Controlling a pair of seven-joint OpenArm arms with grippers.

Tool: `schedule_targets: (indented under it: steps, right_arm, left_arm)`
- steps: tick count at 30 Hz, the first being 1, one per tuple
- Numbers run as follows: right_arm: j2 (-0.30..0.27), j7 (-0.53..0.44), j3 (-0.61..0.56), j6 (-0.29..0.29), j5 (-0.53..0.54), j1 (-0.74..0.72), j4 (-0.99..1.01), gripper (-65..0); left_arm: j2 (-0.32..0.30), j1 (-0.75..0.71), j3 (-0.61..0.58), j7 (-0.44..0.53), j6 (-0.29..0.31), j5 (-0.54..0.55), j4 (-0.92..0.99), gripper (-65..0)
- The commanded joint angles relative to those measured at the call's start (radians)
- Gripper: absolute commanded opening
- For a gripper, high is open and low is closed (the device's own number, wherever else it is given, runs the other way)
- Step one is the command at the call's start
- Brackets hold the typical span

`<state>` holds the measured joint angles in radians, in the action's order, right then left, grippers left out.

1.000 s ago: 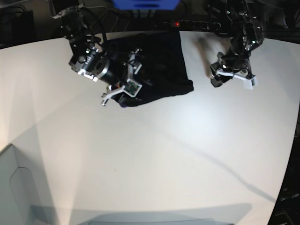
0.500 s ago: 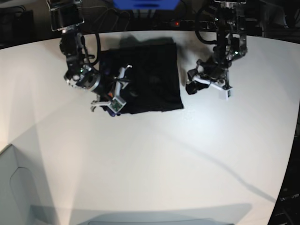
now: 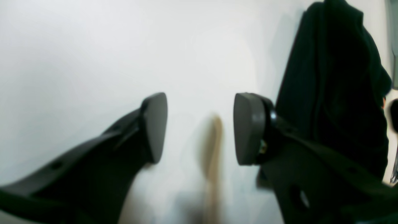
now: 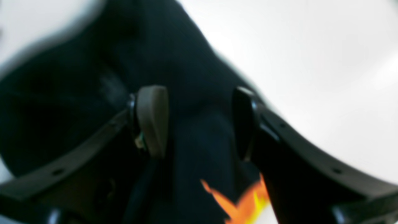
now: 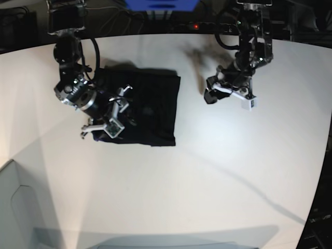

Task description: Fold the T-shirt properly

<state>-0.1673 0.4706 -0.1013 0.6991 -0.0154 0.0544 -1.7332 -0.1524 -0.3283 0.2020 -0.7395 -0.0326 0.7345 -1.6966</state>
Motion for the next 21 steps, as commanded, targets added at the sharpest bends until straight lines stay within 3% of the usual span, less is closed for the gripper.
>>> schedule_targets:
  steps: [1,6,11,21]
  right_arm:
    - [0.001,-0.023,-0.018,-0.001,0.021,0.002,-0.044,-31.3]
    - [-0.004,-0.023,-0.136,-0.001,0.016,0.045,-0.133,-31.3]
    - [-0.051,-0.022,-0.254,-0.001,0.015,0.049,-0.124,-31.3]
    - [-0.053,-0.022,-0.275,-0.001,0.015,0.049,-0.084,-31.7]
  left_arm:
    - [-0.011,-0.01,0.004,-0.004,-0.007,-0.01,-0.012,-31.8]
    - [-0.006,-0.032,0.081,-0.013,-0.003,-0.01,-0.012,-31.8]
    - [-0.011,-0.047,0.123,-0.015,-0.002,-0.01,-0.036,-31.8]
    - [-0.009,-0.058,0.146,-0.015,-0.002,-0.01,-0.07,-31.8]
